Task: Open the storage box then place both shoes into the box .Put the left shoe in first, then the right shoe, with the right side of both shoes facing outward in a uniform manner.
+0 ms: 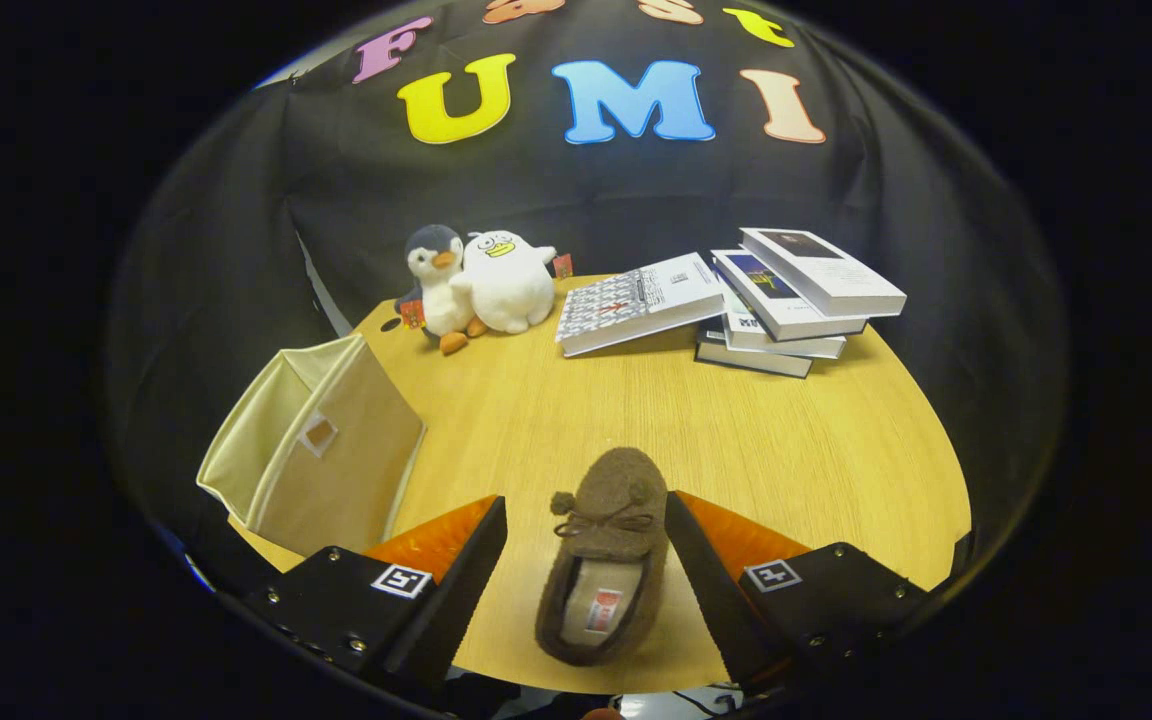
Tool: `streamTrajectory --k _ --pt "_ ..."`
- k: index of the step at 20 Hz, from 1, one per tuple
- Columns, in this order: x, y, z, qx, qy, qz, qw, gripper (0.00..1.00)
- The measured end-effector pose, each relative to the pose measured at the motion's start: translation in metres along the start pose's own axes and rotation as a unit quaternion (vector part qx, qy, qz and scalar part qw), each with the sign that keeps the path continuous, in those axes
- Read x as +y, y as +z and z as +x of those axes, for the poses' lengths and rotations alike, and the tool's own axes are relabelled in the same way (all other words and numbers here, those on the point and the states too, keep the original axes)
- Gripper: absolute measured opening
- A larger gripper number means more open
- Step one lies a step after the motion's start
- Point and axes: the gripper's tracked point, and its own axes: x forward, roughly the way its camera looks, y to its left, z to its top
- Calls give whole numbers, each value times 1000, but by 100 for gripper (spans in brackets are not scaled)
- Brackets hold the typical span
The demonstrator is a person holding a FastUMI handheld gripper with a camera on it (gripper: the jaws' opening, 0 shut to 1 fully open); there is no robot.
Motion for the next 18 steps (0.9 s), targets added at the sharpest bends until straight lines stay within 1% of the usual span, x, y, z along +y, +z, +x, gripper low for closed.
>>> streamTrajectory --k 11,15,17,18 --pt "-43 -70 34 74 -30 -32 996 98" --pt "-47 -81 49 96 -28 -18 995 98" --pt "-46 -82 55 100 -26 -6 995 92" --pt "-45 -81 58 103 -25 -2 994 81"
